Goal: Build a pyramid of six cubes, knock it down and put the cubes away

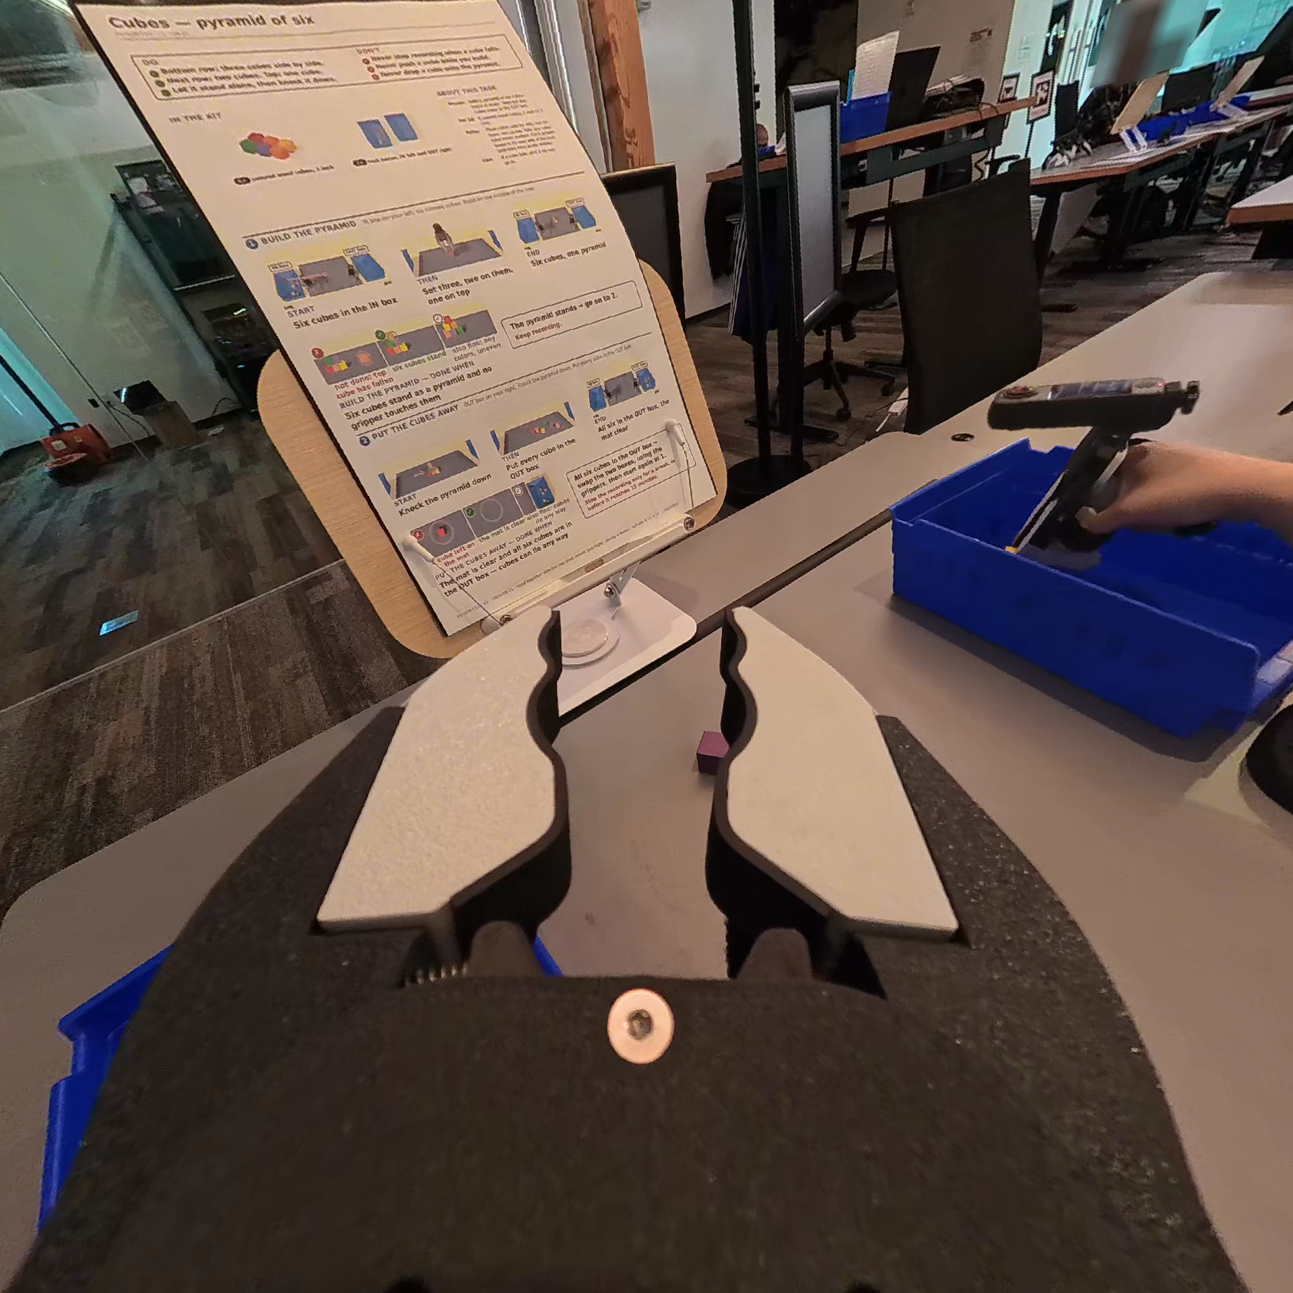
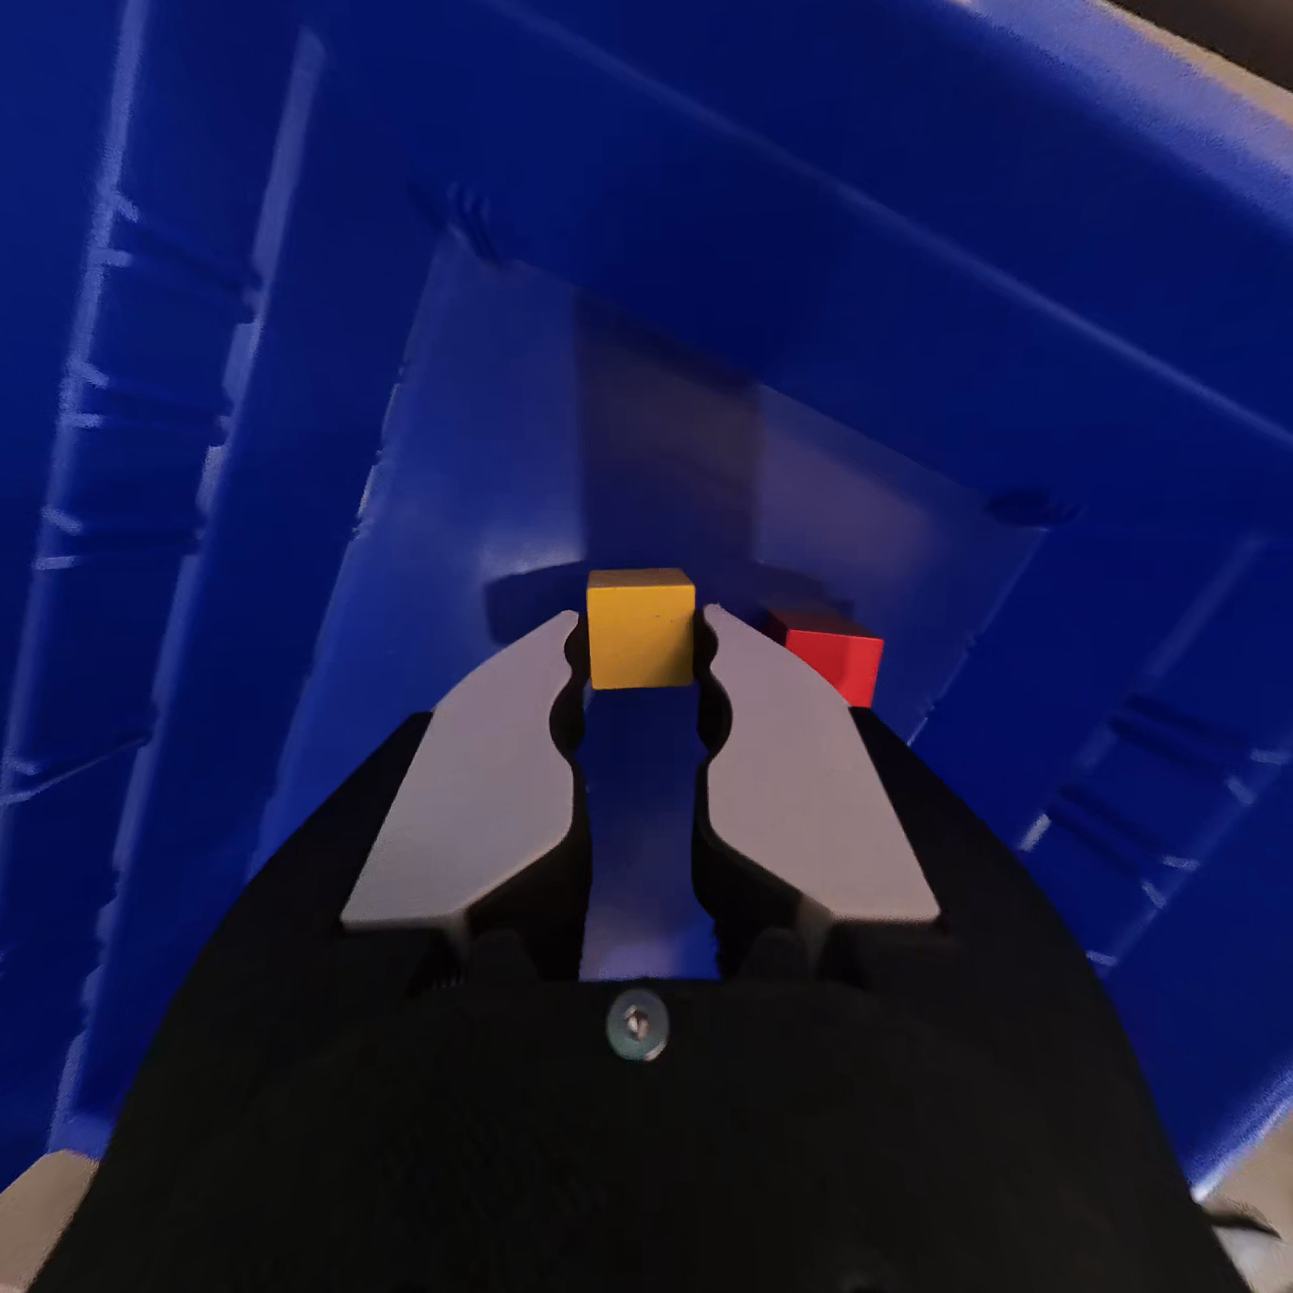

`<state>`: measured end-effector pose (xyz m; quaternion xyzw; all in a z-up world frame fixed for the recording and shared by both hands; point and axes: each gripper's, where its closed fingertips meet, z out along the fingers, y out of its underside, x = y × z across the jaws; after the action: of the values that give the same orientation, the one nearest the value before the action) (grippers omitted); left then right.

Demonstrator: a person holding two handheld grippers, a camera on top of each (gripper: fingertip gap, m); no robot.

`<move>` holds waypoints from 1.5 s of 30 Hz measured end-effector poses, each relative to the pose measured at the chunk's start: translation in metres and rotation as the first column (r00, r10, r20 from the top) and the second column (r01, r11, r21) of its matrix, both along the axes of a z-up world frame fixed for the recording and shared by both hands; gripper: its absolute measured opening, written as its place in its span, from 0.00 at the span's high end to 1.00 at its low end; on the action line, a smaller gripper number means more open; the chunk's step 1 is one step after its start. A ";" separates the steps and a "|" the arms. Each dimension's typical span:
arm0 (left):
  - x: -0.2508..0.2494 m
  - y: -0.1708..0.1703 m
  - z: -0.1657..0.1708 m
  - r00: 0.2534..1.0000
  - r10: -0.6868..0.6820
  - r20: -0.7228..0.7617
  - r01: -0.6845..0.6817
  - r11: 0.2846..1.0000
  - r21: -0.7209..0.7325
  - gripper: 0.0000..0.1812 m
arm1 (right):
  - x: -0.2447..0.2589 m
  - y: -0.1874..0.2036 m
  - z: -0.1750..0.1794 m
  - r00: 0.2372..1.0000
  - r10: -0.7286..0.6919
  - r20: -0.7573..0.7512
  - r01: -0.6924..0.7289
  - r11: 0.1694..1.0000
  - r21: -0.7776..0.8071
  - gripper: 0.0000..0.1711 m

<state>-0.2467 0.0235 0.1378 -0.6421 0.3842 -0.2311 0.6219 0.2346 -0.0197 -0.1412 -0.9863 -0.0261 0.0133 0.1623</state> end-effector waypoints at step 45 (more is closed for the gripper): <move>-0.015 0.008 0.002 0.999 0.027 0.019 -0.027 1.000 -0.015 0.76 | -0.191 0.021 0.173 0.872 0.418 0.254 -0.489 0.747 0.449 0.83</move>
<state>-0.2621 0.0312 0.1401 -0.6495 0.3677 -0.2317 0.6239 0.0432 0.0008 0.0317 -0.8719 -0.2790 -0.0225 0.4017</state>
